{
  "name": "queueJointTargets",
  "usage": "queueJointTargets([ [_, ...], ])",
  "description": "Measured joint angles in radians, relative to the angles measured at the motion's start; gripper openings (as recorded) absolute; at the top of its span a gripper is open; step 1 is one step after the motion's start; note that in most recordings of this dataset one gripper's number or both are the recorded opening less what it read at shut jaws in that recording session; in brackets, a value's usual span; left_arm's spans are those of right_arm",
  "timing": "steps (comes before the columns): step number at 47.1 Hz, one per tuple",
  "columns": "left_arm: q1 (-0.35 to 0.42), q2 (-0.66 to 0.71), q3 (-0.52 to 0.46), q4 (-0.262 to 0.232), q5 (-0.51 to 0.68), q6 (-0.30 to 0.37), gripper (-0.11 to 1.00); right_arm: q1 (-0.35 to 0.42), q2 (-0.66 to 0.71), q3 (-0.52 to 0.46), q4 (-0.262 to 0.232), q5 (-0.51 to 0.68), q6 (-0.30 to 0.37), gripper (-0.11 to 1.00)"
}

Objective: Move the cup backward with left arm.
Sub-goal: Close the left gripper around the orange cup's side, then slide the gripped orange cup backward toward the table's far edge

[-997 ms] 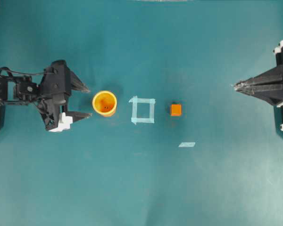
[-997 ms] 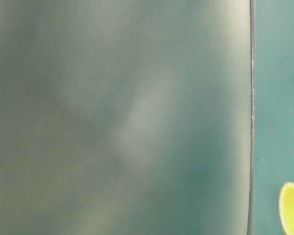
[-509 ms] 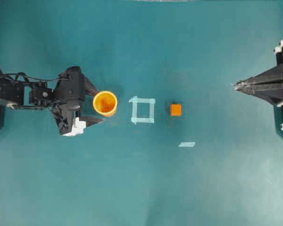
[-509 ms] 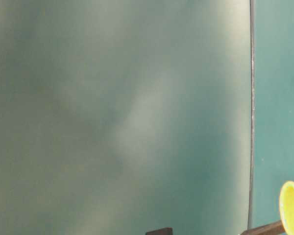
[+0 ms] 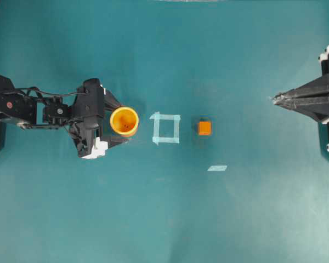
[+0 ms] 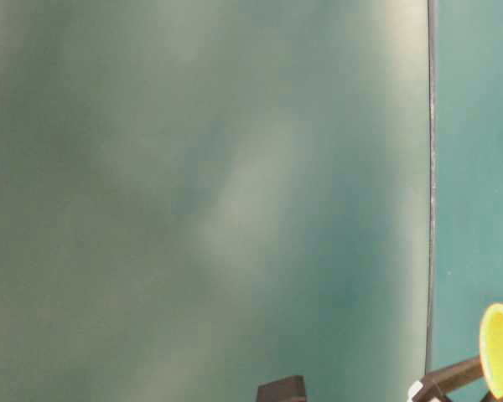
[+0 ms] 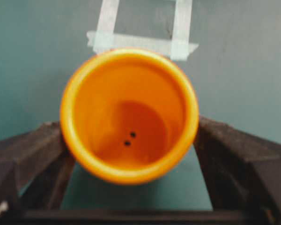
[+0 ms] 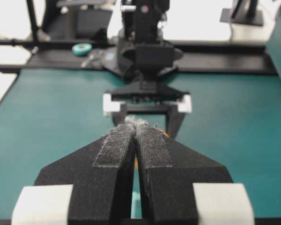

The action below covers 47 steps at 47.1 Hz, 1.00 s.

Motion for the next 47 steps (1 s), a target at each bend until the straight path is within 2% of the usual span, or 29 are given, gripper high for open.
queueJointTargets([
  [9, 0.002, 0.025, -0.017, 0.0, -0.012, 0.002, 0.84, 0.0, 0.0, -0.003, -0.002, 0.002, 0.0, 0.0],
  [19, 0.0, 0.026, -0.02, 0.0, -0.014, 0.003, 0.7, 0.0, 0.0, -0.003, 0.0, 0.011, 0.0, 0.0],
  [47, 0.0, 0.026, -0.035, 0.0, -0.032, 0.02, 0.69, 0.0, 0.0, -0.003, 0.0, 0.014, 0.0, 0.0],
])
